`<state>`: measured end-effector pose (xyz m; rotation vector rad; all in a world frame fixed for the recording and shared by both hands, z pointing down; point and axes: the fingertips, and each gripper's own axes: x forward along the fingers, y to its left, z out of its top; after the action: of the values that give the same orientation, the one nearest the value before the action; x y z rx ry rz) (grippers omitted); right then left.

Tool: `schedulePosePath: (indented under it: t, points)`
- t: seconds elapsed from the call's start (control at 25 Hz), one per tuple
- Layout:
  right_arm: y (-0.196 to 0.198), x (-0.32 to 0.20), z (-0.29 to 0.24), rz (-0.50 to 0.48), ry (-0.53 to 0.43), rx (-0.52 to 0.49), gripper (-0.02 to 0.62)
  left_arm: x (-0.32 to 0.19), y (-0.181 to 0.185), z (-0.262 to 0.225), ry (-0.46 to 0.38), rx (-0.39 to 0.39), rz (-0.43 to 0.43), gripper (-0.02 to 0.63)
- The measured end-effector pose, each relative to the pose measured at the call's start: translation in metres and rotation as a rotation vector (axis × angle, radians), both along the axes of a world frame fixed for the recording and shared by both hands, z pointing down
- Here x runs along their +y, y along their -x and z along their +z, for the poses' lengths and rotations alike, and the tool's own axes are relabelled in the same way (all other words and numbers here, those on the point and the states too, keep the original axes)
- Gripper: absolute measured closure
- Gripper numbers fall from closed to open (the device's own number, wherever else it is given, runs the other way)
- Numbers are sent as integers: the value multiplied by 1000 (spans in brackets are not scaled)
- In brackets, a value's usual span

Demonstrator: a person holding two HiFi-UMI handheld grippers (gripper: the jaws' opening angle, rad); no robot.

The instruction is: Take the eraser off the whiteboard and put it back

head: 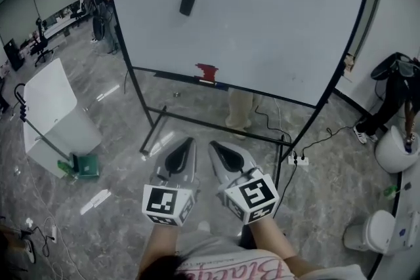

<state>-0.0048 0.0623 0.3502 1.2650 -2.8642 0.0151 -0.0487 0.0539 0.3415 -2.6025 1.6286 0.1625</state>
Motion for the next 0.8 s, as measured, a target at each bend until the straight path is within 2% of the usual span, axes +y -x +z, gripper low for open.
schedulePosePath:
  t: [0.12, 0.44, 0.6, 0.8]
  points:
    - [11, -24, -4, 14, -18, 3, 595, -30, 15, -5, -23, 8, -3, 607]
    - [22, -83, 3, 37, 8, 5, 595, -100, 33, -16, -57, 18, -3, 607]
    - [26, -117, 3, 37, 9, 6, 594, -137, 30, -20, -89, -38, 37, 606]
    - [30, -159, 14, 15, 28, 18, 594, -191, 30, -26, -100, -58, 35, 606]
